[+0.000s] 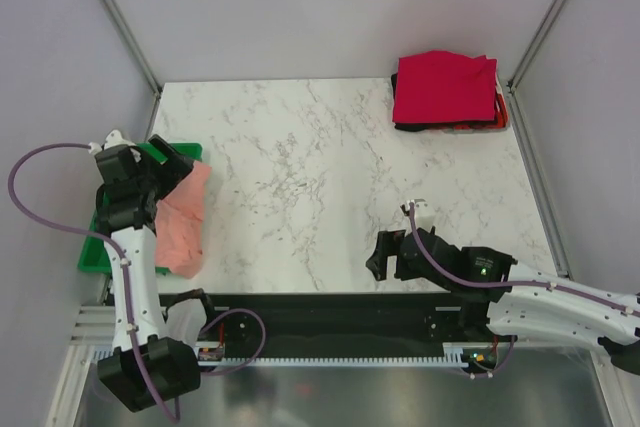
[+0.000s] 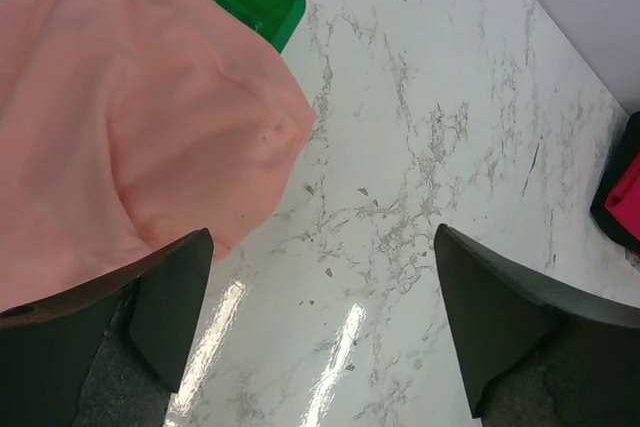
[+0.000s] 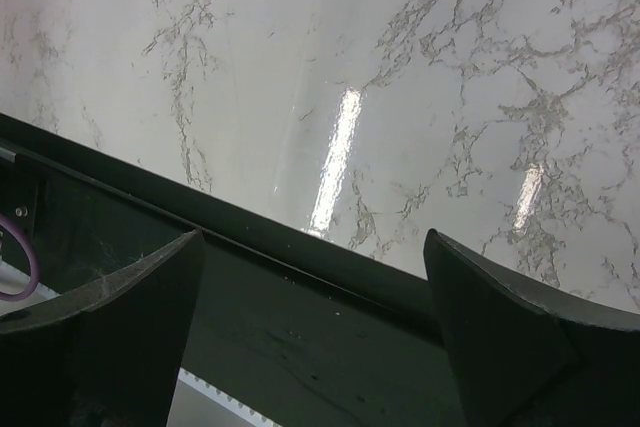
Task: Fold and stack the t-shirts
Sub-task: Grab the tshirt from the pile
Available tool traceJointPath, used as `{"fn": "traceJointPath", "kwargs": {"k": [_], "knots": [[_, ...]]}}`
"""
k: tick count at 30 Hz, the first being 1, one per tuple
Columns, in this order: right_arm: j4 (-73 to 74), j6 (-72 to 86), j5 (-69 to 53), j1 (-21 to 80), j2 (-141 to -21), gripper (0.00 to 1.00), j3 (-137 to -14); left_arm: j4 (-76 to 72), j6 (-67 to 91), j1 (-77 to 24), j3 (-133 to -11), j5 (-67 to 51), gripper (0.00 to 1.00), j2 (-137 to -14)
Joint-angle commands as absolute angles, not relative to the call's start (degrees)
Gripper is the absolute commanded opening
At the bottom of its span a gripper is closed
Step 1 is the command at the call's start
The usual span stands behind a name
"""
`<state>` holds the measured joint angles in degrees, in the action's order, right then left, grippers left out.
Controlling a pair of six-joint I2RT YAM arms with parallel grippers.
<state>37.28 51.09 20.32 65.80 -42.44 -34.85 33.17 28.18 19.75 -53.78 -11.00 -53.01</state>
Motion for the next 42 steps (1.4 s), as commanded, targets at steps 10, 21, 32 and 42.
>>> {"fn": "traceJointPath", "kwargs": {"k": [10, 21, 32, 42], "knots": [[38.2, 52.7, 20.0, 66.1, -41.6, 0.98, -35.0, 33.4, 32.2, 22.1, -47.1, -1.3, 1.00, -56.7], [39.3, 52.5, 20.0, 66.1, -39.2, 0.98, -34.0, 26.9, 35.6, 23.6, -44.4, -2.7, 0.97, -70.3], [41.2, 52.8, 21.1, 66.1, -36.9, 0.98, -33.0, 31.4, 36.5, 21.8, -60.1, -2.6, 0.07, -61.4], [45.7, 53.9, 30.7, 66.1, -42.7, 0.98, -43.5, 38.8, 41.3, 9.0, -88.8, -11.6, 0.03, -63.3]]}}
